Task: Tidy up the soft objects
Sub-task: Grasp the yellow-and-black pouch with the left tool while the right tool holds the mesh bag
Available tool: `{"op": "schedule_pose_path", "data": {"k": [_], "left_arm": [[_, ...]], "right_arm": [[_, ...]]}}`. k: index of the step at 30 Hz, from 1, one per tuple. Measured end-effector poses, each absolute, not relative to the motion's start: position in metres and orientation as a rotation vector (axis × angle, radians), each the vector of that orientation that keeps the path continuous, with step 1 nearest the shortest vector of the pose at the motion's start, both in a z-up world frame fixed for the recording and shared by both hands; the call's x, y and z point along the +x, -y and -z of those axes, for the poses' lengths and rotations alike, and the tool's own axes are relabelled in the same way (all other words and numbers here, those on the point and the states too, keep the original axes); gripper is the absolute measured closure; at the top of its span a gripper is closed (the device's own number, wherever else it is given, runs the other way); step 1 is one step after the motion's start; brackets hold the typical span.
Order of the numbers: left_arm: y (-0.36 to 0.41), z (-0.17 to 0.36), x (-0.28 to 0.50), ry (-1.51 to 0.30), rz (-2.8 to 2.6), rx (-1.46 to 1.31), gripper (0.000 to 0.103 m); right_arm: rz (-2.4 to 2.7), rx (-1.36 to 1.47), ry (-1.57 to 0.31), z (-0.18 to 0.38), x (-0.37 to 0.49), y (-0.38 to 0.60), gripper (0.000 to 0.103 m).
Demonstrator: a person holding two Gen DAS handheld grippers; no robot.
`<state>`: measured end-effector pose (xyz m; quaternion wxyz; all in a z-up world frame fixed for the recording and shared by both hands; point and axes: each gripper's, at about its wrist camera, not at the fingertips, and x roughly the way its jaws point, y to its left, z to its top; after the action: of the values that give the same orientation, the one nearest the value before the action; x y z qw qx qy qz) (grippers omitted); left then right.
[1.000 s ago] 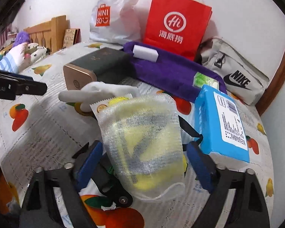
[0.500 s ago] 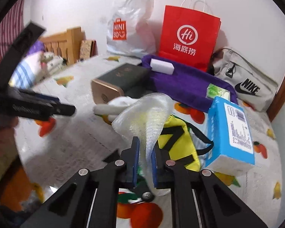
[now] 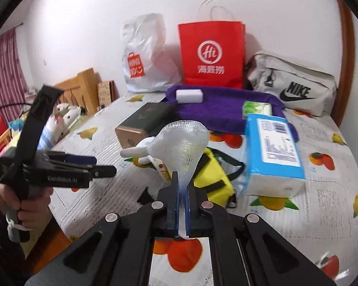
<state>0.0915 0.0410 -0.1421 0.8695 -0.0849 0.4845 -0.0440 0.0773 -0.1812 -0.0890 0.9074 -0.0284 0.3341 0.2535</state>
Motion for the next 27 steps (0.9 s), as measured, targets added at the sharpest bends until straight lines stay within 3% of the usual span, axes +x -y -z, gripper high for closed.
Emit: {"op": "schedule_pose_path", "data": {"k": [27], "left_arm": [[0.044,0.148,0.123,-1.07,0.22,-0.153,0.039]], "right_arm": [[-0.356,0.097,-0.754,0.122,0.079,0.279,0.099]]}}
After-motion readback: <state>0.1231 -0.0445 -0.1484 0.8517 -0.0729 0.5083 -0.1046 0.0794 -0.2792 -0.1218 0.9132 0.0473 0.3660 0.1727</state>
